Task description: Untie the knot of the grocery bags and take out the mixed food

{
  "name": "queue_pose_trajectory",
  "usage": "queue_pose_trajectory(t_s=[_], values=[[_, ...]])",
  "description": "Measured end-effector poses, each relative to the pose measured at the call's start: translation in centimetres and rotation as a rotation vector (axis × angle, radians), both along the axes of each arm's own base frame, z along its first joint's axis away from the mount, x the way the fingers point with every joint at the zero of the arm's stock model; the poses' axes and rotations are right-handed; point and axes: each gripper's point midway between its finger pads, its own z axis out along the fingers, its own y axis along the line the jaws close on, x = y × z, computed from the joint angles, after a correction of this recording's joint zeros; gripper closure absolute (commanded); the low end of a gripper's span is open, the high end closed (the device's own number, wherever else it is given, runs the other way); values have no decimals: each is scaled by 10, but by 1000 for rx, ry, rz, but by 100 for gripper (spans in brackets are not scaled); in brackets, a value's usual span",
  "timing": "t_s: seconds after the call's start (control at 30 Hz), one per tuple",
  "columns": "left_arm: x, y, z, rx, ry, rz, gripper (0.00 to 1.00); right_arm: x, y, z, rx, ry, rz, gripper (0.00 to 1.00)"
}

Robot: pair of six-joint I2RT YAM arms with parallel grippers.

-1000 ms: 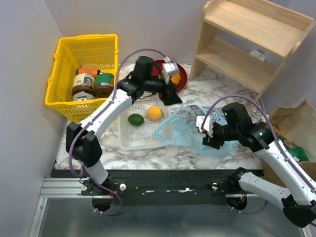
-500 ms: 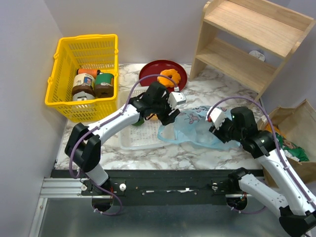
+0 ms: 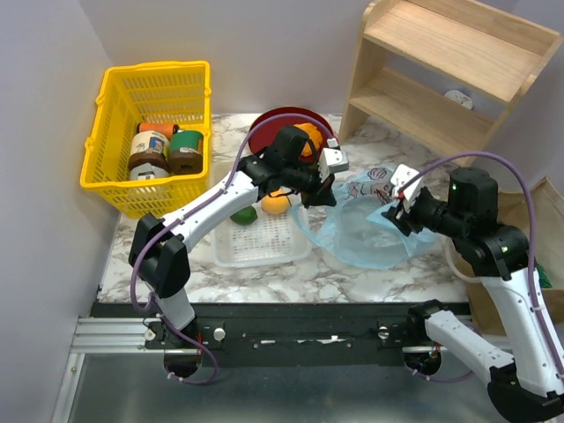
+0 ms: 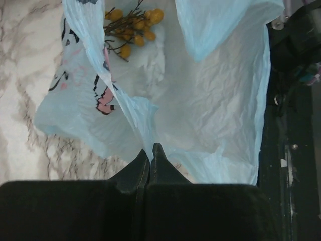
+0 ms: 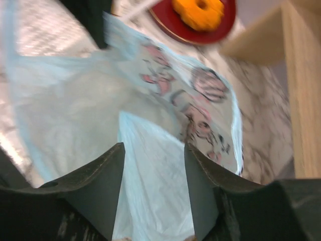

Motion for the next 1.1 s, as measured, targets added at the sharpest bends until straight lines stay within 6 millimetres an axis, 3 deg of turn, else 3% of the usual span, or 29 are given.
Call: queue_pose_trajectory(t_s=[0.07,0.13,0.3,0.47,0.67,0.8,0.93,1.1], values=[[-4,-4,4,-21,30,-25,100,-15,17,2,24,14,108,50],[-9,-8,3,-34,71,-42,100,-28,33,-10,18,58,209,54],[-14,-15,-1,-51,191,-36,100,-31,54,-71,-75,213,325,68],[-11,-19,4,-100,289,3,100,-1,40,-129,-188,319,166,72],[-9,-13,-1,-136,429,20,100,13,14,-154,-238,282,-9,72],[-6,-16,-2,-169,499,-13,100,31,-3,-165,-281,260,-115,62],[-5,-22,-12,-183,589,-53,100,62,-24,-170,-304,243,-229,41],[0,-25,-23,-193,686,-64,100,95,-39,-172,-336,215,-287,26]])
